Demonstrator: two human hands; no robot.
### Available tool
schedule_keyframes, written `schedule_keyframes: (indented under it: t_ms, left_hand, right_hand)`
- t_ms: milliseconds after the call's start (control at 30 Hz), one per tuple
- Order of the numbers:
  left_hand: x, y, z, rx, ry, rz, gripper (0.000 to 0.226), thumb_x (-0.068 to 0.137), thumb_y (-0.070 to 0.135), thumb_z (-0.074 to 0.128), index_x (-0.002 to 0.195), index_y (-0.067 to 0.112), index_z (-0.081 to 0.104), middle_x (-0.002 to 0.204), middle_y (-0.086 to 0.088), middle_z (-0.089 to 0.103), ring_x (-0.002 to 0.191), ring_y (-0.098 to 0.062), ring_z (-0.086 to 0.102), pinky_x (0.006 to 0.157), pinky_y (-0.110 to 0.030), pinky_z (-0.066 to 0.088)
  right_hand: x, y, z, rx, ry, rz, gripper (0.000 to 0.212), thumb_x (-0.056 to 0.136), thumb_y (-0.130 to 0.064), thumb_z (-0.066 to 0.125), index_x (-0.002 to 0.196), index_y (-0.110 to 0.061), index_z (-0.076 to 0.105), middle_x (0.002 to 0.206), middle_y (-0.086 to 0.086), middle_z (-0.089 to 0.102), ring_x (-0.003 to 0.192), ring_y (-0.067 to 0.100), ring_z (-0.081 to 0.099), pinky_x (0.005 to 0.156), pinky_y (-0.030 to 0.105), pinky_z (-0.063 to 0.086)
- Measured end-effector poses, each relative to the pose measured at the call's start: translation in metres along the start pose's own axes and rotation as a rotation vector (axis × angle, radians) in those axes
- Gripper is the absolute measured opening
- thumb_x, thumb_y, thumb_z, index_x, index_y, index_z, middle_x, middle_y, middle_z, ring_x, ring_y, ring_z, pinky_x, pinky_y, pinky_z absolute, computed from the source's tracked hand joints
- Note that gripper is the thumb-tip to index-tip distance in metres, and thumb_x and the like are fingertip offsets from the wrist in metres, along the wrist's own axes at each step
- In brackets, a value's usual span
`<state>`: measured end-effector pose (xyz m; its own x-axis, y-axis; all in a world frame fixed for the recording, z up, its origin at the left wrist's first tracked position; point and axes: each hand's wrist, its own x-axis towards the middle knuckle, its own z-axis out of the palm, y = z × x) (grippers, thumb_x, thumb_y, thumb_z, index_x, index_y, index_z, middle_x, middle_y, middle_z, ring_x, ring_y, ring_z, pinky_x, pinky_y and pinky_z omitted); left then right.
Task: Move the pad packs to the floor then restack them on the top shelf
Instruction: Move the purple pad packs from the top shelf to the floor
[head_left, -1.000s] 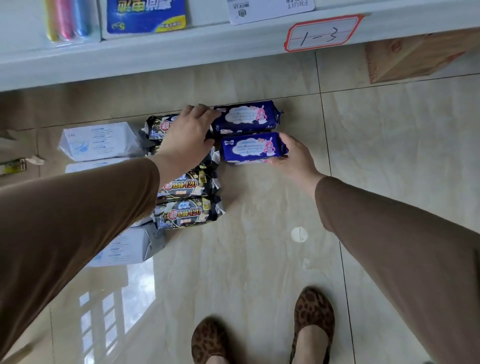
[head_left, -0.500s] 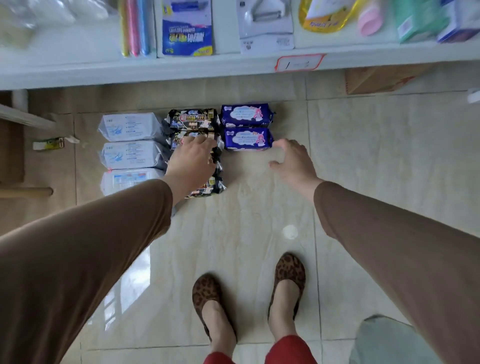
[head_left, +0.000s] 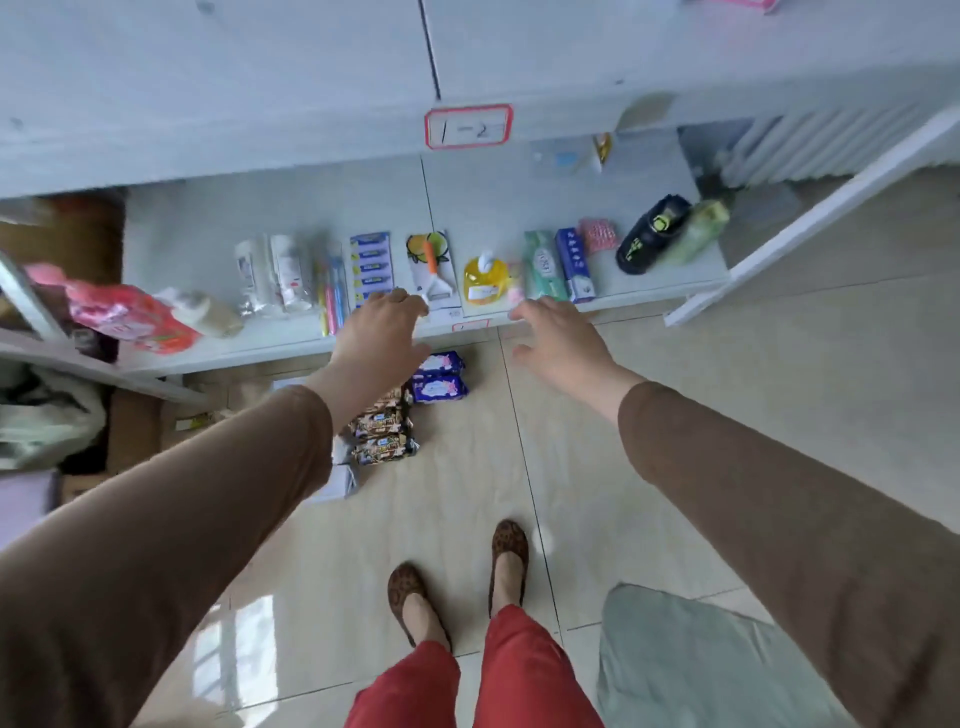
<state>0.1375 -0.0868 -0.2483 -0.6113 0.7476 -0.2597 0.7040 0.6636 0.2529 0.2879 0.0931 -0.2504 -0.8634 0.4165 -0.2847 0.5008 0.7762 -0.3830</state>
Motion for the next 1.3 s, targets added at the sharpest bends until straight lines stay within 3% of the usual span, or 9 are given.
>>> schedule_keyframes:
  t_ms: [133,333,700,967,1300]
  left_hand:
    - [-0.009,0.044,-0.093,0.001,0.096,0.078,0.044,0.088,0.033,0.067,0.128,0.019,0.057,0.128,-0.005,0.057,0.122,-0.028,0.049,0.097,-0.044,0.046]
    - [0.023,0.099,-0.191,-0.021,0.241,0.110,0.045,0.088,0.035,0.066,0.130,0.023,0.056,0.129,-0.001,0.056,0.122,-0.024,0.048,0.096,-0.042,0.046]
    - [0.142,0.172,-0.261,-0.040,0.285,-0.007,0.049,0.089,0.039,0.066,0.133,0.020,0.055,0.131,-0.004,0.056,0.121,-0.025,0.051,0.099,-0.042,0.045]
    - [0.222,0.137,-0.289,-0.025,0.286,-0.104,0.056,0.090,0.039,0.065,0.140,0.019,0.050,0.143,-0.004,0.050,0.133,-0.025,0.043,0.108,-0.043,0.038]
    - [0.335,0.049,-0.330,-0.118,0.308,-0.196,0.058,0.086,0.032,0.070,0.138,0.017,0.050,0.135,-0.012,0.051,0.124,-0.032,0.046,0.103,-0.042,0.039]
  right_hand:
    - [-0.019,-0.018,-0.100,-0.005,0.113,-0.037,0.044,0.089,-0.027,0.066,0.131,-0.016,0.056,0.132,0.007,0.057,0.121,0.029,0.052,0.090,0.036,0.044]
    - [-0.009,-0.005,-0.223,-0.012,0.250,-0.077,0.045,0.091,-0.030,0.062,0.133,-0.021,0.053,0.133,0.002,0.057,0.123,0.025,0.050,0.095,0.040,0.046]
    - [0.097,0.061,-0.348,0.004,0.241,-0.214,0.050,0.091,-0.029,0.066,0.137,-0.016,0.053,0.135,0.005,0.057,0.125,0.027,0.051,0.096,0.035,0.043]
    - [0.203,0.050,-0.384,0.046,0.222,-0.284,0.046,0.090,-0.025,0.064,0.133,-0.012,0.055,0.132,0.007,0.060,0.123,0.026,0.054,0.097,0.033,0.043]
    - [0.346,0.008,-0.396,0.182,0.153,-0.249,0.047,0.096,-0.031,0.058,0.138,-0.011,0.049,0.136,0.007,0.056,0.122,0.024,0.054,0.093,0.031,0.040]
